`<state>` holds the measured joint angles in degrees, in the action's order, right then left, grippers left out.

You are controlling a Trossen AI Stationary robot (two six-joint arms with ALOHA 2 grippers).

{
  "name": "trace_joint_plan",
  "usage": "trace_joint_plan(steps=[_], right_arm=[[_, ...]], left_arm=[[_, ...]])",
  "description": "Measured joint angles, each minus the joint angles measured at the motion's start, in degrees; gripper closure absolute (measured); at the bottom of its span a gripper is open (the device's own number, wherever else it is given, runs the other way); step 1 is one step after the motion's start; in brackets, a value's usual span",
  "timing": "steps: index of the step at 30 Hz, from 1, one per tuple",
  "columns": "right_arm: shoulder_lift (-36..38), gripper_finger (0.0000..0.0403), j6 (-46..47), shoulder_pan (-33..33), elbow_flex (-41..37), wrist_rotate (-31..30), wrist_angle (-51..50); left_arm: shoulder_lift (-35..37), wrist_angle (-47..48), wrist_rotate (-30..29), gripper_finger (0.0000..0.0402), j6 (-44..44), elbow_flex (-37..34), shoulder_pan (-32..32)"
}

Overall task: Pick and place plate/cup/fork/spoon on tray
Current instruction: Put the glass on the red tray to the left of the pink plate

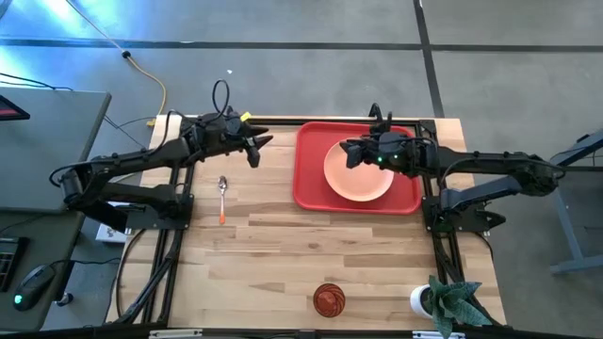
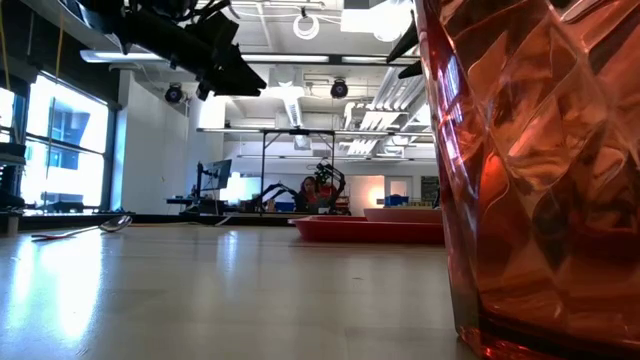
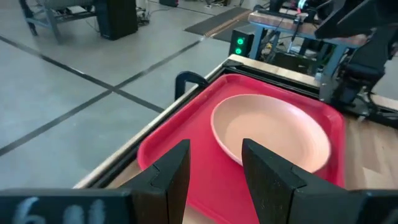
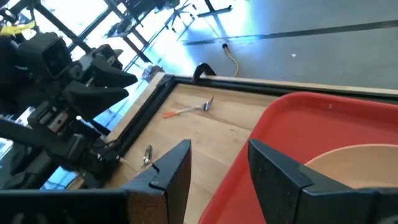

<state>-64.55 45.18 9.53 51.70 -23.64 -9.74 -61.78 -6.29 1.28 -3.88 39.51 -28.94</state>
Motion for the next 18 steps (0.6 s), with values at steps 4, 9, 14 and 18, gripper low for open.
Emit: trace_joint_plan(steps=[4,9,14,18], right_arm=[[0.0,0.0253,2.8,0.8,0.0,-0.9,0.7],[0.0,0.0253,6.0,0.7,0.0,-3.8,1.0],[0.0,0.0253,6.4,0.7,0.0,-4.5,1.1],[0.0,0.0253,5.9,0.7,0.0,-5.3,1.1]], left_arm=[[0.0,0.4,0.0,0.0268,3.6,0.0,-1.7],[-0.1,-0.4,1.9,0.0268,8.0,0.0,-4.9],[-0.2,-0.9,6.9,0.0268,8.5,0.0,-7.6],[0.4,-0.5,7.4,0.0268,6.2,0.0,-7.9]])
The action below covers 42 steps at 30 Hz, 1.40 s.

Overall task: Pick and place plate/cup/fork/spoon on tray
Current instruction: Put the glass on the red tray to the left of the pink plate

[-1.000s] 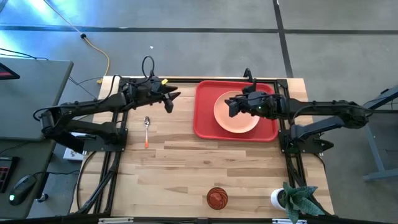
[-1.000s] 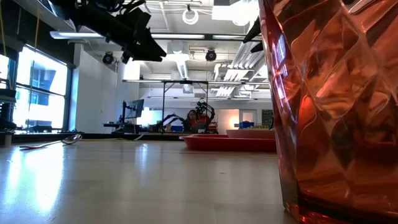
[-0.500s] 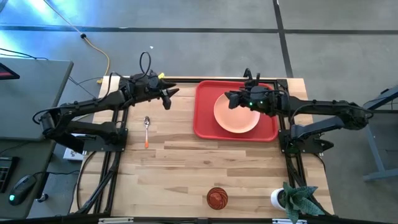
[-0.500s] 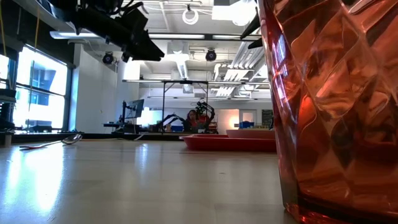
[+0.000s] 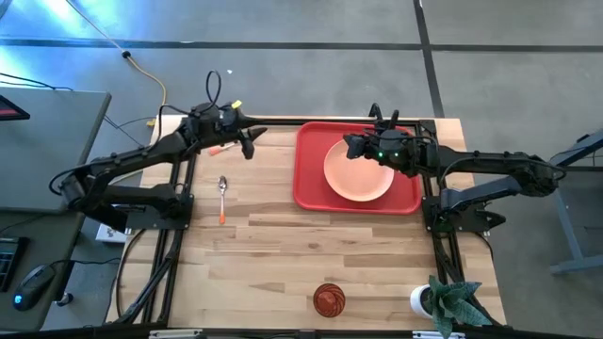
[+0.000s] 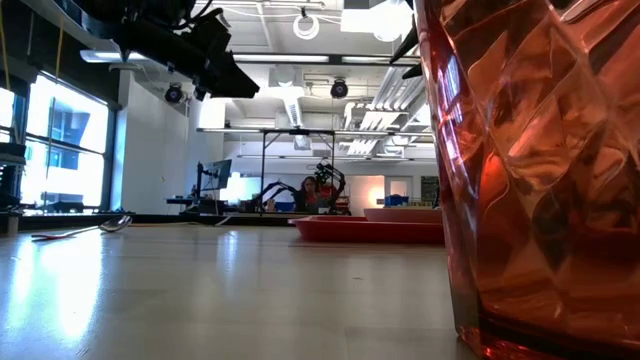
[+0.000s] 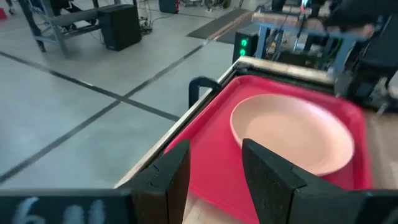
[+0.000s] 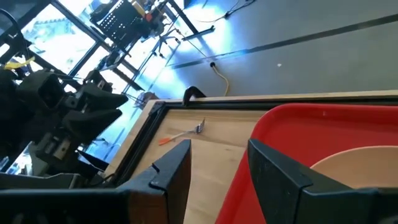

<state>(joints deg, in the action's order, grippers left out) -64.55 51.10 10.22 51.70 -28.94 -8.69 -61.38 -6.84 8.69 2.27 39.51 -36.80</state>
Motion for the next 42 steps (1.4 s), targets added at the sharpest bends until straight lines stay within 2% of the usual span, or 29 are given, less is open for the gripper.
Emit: trace_joint_plan(steps=[7,12,16,22,34,42], right_arm=[[0.0,0.0253,-2.1,0.2,0.0,0.8,0.0],[0.0,0.0253,-3.1,0.2,0.0,3.9,0.0],[0.0,0.0253,-3.4,-0.9,0.0,6.6,-0.1],[0.0,0.0253,-4.1,-3.6,0.1,7.0,-2.2],[0.0,0.0253,-3.1,-8.6,0.1,7.6,-3.1],[0.0,0.0253,-2.7,-10.0,0.1,7.6,-3.1]], left_arm=[[1.3,-0.2,-0.2,0.0268,-5.6,0.0,0.1],[2.2,-1.6,-0.6,0.0268,-9.4,0.0,0.7],[1.7,-6.4,-0.9,0.0268,-12.1,0.0,1.8],[0.6,-12.1,-1.0,0.0268,-15.5,0.0,5.1],[0.5,-12.7,-10.0,0.0268,-15.8,0.0,13.7],[0.5,-12.1,-12.9,0.0268,-21.7,0.0,15.4]])
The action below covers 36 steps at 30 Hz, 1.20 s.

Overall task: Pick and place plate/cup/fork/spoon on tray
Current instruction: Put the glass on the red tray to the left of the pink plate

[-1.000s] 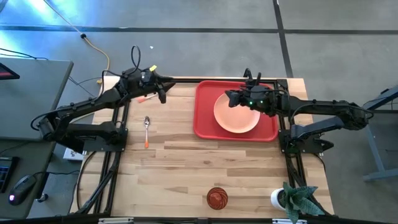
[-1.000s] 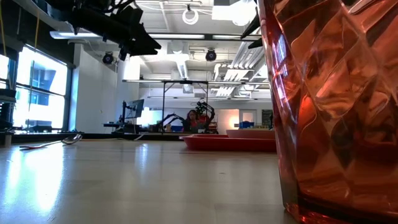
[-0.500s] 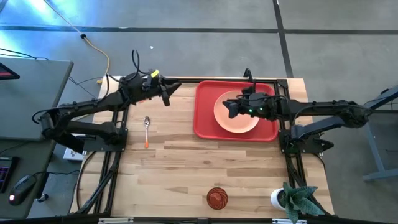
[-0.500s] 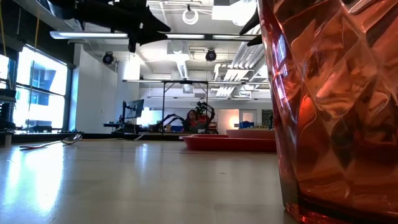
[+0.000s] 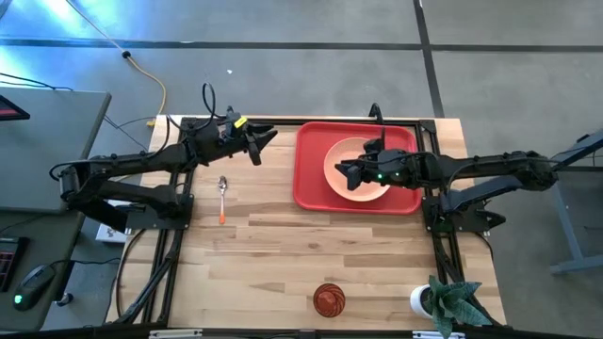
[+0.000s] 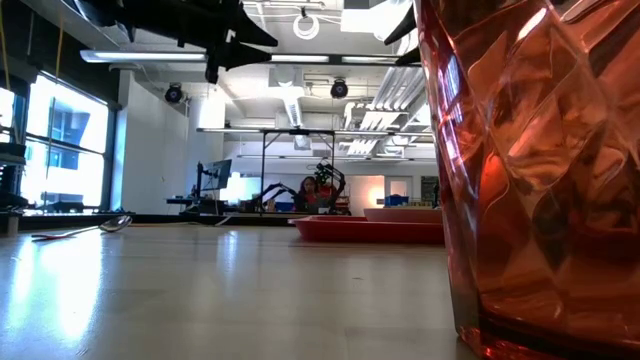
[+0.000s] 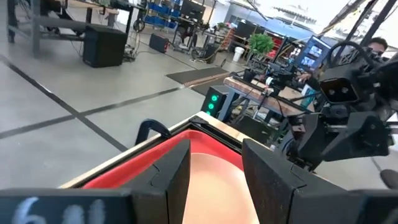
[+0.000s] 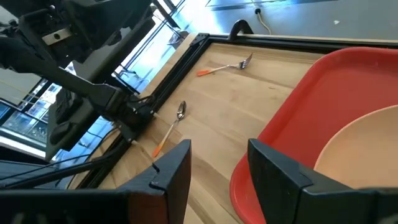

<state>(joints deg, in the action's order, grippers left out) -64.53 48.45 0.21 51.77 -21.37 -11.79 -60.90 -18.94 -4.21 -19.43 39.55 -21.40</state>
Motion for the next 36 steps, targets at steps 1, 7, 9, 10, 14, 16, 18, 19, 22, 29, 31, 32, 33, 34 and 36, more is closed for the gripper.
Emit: trace_joint_plan(steps=[1,7,9,10,14,16,18,19,22,29,31,32,33,34,36], right_arm=[[0.0,0.0253,0.0,0.0,0.0,0.0,0.0],[0.0,0.0253,-0.8,0.2,0.0,0.0,0.0],[0.0,0.0253,-0.9,0.2,0.0,0.0,0.0],[0.0,0.0253,-1.1,0.2,0.0,0.0,0.0],[0.0,0.0253,-2.3,0.2,0.0,0.0,0.0],[0.0,0.0253,-2.4,0.2,0.0,0.0,0.0],[0.0,0.0253,-2.5,0.2,0.0,0.0,0.0],[0.0,0.0253,-2.9,0.2,0.0,-0.1,0.0],[0.0,0.0253,-3.9,0.2,0.0,-0.1,-0.2],[0.0,0.0253,-3.5,1.7,0.0,0.1,-3.5],[0.0,0.0253,-3.5,2.0,0.0,0.5,-3.6],[0.0,0.0253,-3.5,2.1,0.0,0.5,-3.6],[0.0,0.0253,-3.5,2.1,0.0,0.5,-3.6],[0.0,0.0253,-3.5,2.1,0.0,0.5,-3.6],[0.0,0.0253,-3.5,2.1,0.0,0.5,-3.7]], left_arm=[[0.0,0.0,0.0,0.0268,-0.7,0.0,0.3],[0.0,0.4,0.0,0.0268,-2.5,0.0,1.9],[0.0,1.8,-0.5,0.0268,-3.9,0.0,2.0],[0.0,2.7,-0.8,0.0268,-4.5,0.0,2.0],[0.0,4.8,-1.0,0.0268,-6.0,0.0,2.0],[0.0,5.3,-1.0,0.0268,-6.0,0.0,2.2],[0.0,5.8,-1.0,0.0268,-6.0,0.0,2.4],[0.0,6.4,-1.0,0.0268,-6.0,0.0,2.5],[0.0,8.0,-1.1,0.0268,-6.0,0.0,2.5],[0.0,8.3,-1.2,0.0268,-7.1,0.0,3.8],[0.0,8.3,-1.6,0.0268,-7.5,0.0,4.5],[0.0,8.3,-2.0,0.0268,-7.6,0.0,5.0],[0.0,8.3,-2.5,0.0268,-7.9,0.0,5.6],[0.0,8.3,-3.1,0.0268,-8.0,0.0,6.1],[-0.1,8.2,-4.1,0.0268,-8.3,0.0,7.2]])
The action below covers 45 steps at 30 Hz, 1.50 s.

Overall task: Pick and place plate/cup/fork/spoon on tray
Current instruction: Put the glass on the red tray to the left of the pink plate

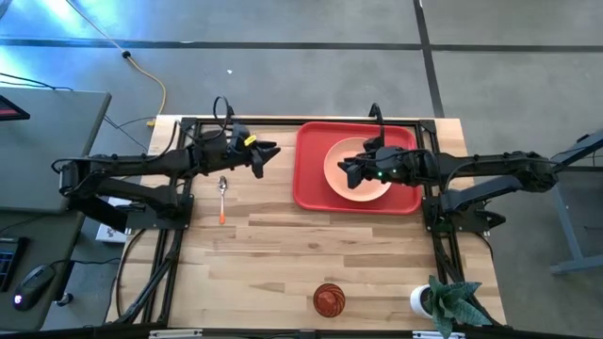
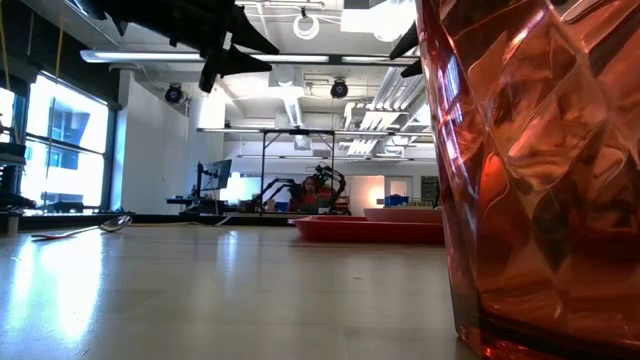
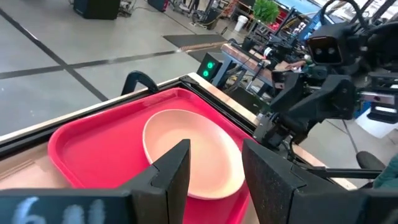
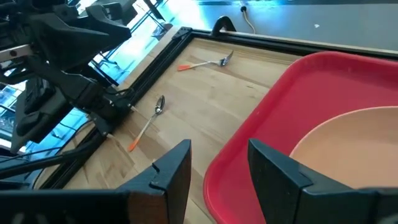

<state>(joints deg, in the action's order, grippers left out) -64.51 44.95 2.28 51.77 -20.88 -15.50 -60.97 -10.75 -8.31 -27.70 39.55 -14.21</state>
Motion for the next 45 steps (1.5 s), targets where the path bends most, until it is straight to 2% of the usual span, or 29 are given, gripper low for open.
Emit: trace_joint_plan(steps=[3,6,8,13,20,22,27,32,45], right_arm=[[0.0,0.0253,1.2,0.7,0.7,0.4,-3.7],[-1.0,0.0253,2.2,3.9,4.8,2.4,-15.2],[-2.1,0.0253,0.6,6.3,7.6,3.2,-23.9],[-5.4,0.0253,-0.2,10.3,14.2,3.6,-37.1],[-5.8,0.0253,10.2,7.1,15.7,4.5,-47.0],[-5.7,0.0253,13.5,4.9,15.7,2.9,-47.7],[-6.1,0.0253,19.6,0.0,15.7,-1.8,-48.4],[-6.8,0.0253,24.2,-2.8,15.7,-5.4,-49.3],[-12.6,0.0253,23.6,-3.6,15.6,-5.6,-50.9]], left_arm=[[0.0,-2.7,-2.6,0.0268,-1.5,0.0,1.6],[-2.1,-8.8,-8.6,0.0271,-3.0,0.9,2.9],[-6.6,-8.7,-7.2,0.0276,-1.7,4.4,2.7],[-20.5,2.8,-0.1,0.0289,-0.9,17.2,2.0],[-36.3,17.1,5.3,0.0294,-0.8,33.0,0.4],[-40.5,20.3,7.2,0.0299,1.1,36.5,-0.6],[-50.7,20.1,12.1,0.0324,2.3,43.5,-2.5],[-57.4,20.7,13.9,0.0339,2.3,46.4,-3.4],[-60.2,22.1,13.6,0.0342,5.8,46.8,-3.6]])
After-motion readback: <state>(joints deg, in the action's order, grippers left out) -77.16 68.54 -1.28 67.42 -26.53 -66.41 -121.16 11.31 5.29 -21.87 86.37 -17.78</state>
